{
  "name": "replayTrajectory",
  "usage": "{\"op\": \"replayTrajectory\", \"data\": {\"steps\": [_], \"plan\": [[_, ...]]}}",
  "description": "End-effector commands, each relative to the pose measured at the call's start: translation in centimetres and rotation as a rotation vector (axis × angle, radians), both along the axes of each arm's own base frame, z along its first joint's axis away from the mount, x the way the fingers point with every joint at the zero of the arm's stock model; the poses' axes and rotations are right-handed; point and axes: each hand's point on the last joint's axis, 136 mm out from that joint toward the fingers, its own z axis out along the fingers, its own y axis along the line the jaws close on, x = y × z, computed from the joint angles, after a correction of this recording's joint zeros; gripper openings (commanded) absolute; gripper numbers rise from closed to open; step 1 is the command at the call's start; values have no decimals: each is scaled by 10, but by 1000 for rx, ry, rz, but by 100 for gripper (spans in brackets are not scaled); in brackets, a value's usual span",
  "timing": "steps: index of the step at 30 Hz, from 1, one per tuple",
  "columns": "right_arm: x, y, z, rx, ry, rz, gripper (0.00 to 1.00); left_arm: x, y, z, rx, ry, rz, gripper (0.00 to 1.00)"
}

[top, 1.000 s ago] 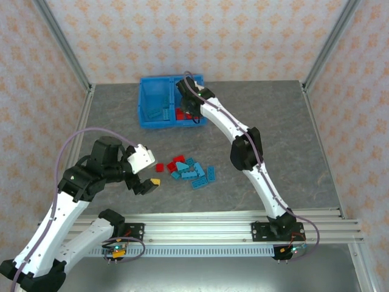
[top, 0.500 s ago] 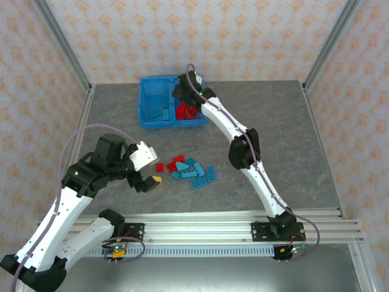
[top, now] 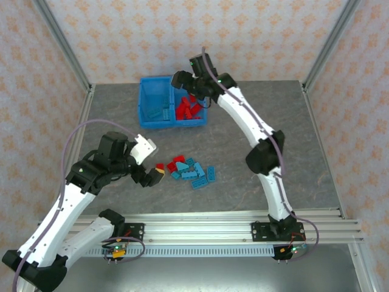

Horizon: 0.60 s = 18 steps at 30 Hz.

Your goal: Sort the legos into containers by color

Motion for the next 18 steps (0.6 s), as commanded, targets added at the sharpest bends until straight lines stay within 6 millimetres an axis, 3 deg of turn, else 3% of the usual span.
{"op": "replayTrajectory", "data": {"steps": [1,5,9,13,18], "plan": [[-70,-17,11,-38,100,168,86,17,3,-8,-49,58,155,100],[-128,-52,-5,-114,179,226,90,31,5,-24,-83,159,300,100],[-169,-79,-32,-135,247,222,92,32,-1,-55,-62,284,340,98],[-183,-91,-48,-130,281,180,92,31,-1,-91,32,435,370,84],[-175,-82,-54,-73,293,149,92,41,-3,-115,145,544,358,80]]}}
